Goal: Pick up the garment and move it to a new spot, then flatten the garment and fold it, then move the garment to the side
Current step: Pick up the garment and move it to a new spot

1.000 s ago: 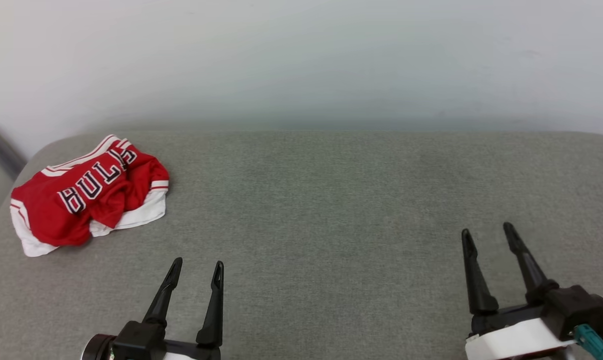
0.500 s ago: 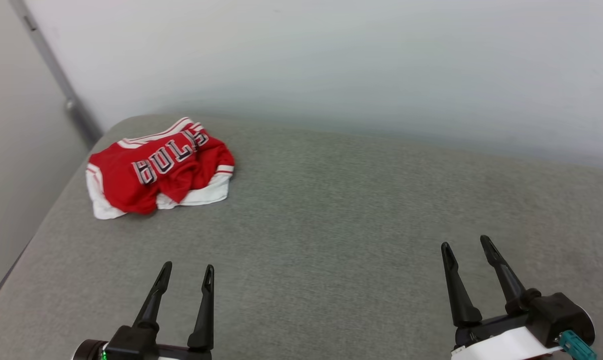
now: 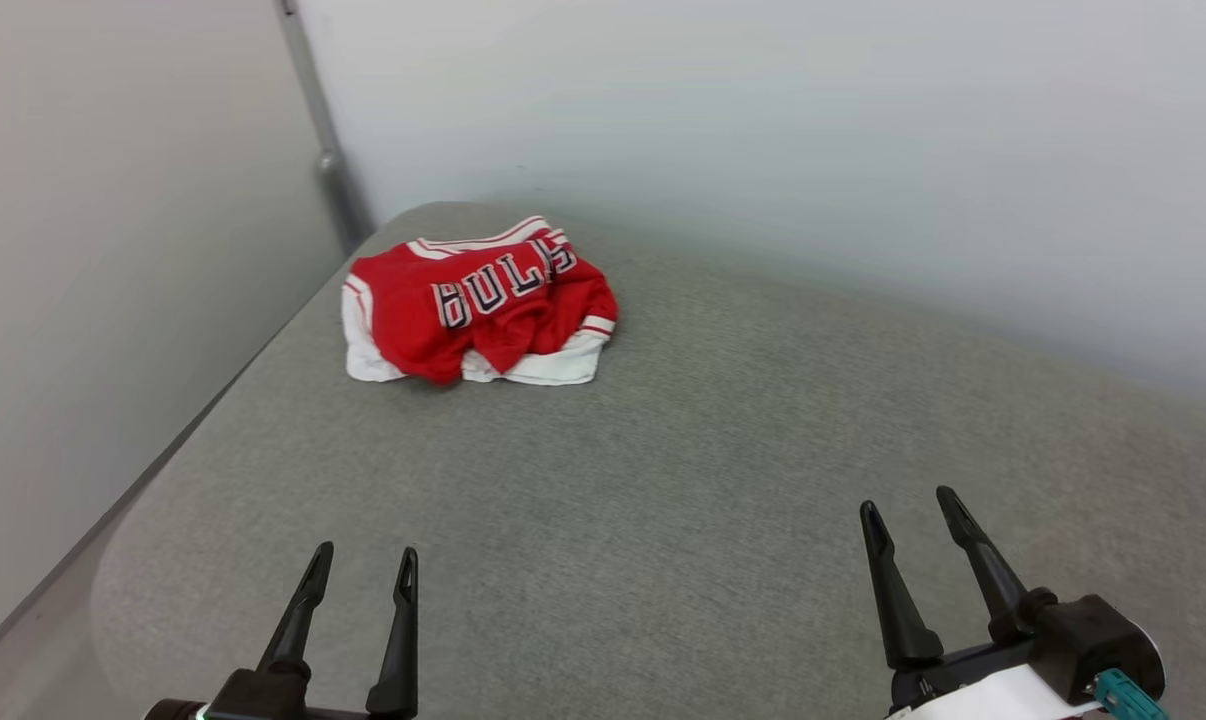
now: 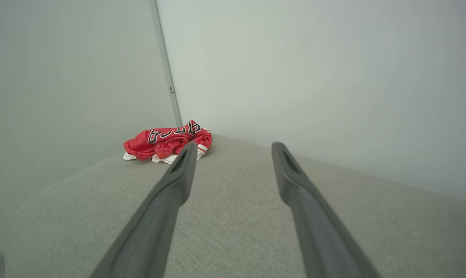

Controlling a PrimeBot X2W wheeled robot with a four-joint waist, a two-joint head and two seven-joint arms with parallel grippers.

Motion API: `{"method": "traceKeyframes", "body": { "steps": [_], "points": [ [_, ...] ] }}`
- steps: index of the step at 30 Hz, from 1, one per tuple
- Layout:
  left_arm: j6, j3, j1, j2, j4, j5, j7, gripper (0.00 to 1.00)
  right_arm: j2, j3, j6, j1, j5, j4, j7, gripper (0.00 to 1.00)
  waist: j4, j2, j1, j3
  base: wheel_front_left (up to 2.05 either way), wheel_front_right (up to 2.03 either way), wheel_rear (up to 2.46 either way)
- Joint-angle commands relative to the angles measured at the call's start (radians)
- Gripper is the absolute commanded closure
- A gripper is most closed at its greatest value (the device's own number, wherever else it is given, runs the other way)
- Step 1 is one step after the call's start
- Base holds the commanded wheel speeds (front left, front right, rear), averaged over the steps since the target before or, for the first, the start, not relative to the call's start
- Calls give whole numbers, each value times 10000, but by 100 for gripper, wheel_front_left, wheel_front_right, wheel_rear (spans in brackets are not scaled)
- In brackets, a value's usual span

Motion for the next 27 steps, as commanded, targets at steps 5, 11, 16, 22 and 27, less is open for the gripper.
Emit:
{"method": "traceKeyframes", "body": {
  "steps": [5,11,16,22,27],
  "points": [
    [19,108,229,-11,-189,89,-26,0,16,225,-3,47,-53,93,-21,0,628,0,-1,-105,0,0,0],
    [39,213,326,-8,-301,29,-28,0,15,373,-3,-209,25,248,-21,0,702,0,-1,-85,0,0,0],
    [-30,181,332,-11,-381,-75,-28,0,15,449,-3,-219,144,325,-21,0,698,0,-1,-124,0,0,0],
    [-99,166,211,-11,-275,-203,-28,0,15,387,-3,-115,195,217,-21,0,653,0,-1,-147,0,0,0],
    [-164,112,-70,-10,-150,-424,-28,0,15,290,-3,-2,106,28,-21,0,498,0,-1,66,0,0,0]
  ]
}}
